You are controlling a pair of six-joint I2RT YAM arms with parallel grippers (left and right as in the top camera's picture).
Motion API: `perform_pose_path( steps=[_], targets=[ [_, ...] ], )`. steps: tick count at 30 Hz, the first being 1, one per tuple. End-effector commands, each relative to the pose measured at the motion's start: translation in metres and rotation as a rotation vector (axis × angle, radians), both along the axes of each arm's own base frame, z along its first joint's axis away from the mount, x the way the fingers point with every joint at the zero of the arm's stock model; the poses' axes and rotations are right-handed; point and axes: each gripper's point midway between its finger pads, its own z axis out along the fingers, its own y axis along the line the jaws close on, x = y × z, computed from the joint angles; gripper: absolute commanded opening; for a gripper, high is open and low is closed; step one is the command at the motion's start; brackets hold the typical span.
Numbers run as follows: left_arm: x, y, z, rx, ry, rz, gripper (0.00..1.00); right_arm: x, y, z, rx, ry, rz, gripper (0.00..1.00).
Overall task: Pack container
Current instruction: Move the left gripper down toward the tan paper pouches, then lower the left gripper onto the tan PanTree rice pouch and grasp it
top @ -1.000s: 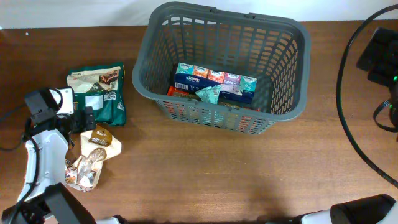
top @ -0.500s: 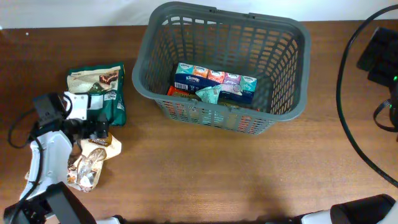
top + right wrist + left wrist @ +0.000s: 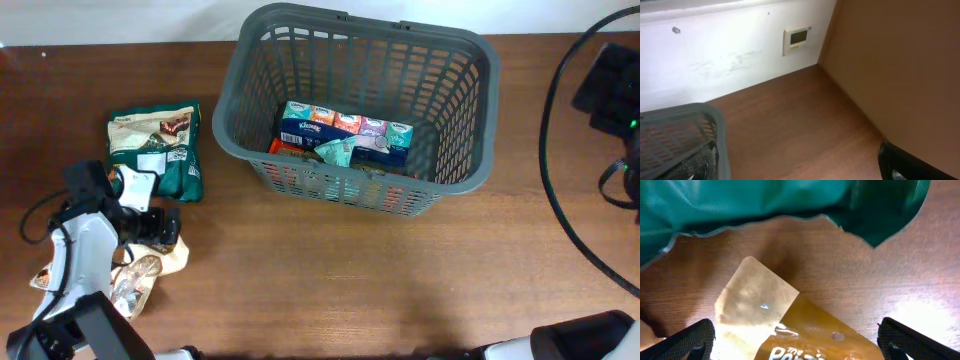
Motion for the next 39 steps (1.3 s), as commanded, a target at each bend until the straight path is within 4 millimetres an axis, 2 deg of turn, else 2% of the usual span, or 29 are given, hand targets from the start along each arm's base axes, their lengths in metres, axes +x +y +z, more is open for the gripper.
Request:
perform_pose_path(
  steps=[1,5,10,15,21,24,27,39],
  targets=[
    [-0.011,-0.002,-0.011,0.011,0.043,-0.038,1.0,0.007,-0.002,-0.004,-0.002,0.012,-0.014,0.99],
    [-0.011,-0.003,-0.01,0.009,0.042,-0.038,1.0,0.011,-0.001,-0.006,-0.003,0.021,-0.014,0.99],
    [0.009,-0.021,0.006,-0.041,-0.037,-0.094,1.0,0.017,0.0,-0.008,-0.004,0.025,-0.014,0.99],
    [0.027,-0.039,0.037,-0.018,-0.09,-0.172,1.0,0.023,0.001,-0.008,-0.003,0.019,-0.014,0.99],
    [0.03,-0.052,0.081,0.031,-0.113,-0.235,1.0,0.025,0.002,-0.009,-0.009,0.026,-0.011,0.99],
    [0.019,-0.056,0.096,0.074,-0.095,-0.297,1.0,0.025,0.002,-0.008,-0.009,0.022,-0.011,0.99],
    [0.005,-0.054,0.099,0.107,-0.057,-0.324,1.0,0.026,0.002,-0.008,-0.007,0.017,-0.011,0.99],
    [-0.059,-0.044,0.089,0.147,0.222,-0.318,0.99,0.026,0.002,-0.007,-0.007,0.016,-0.012,0.99]
  ],
)
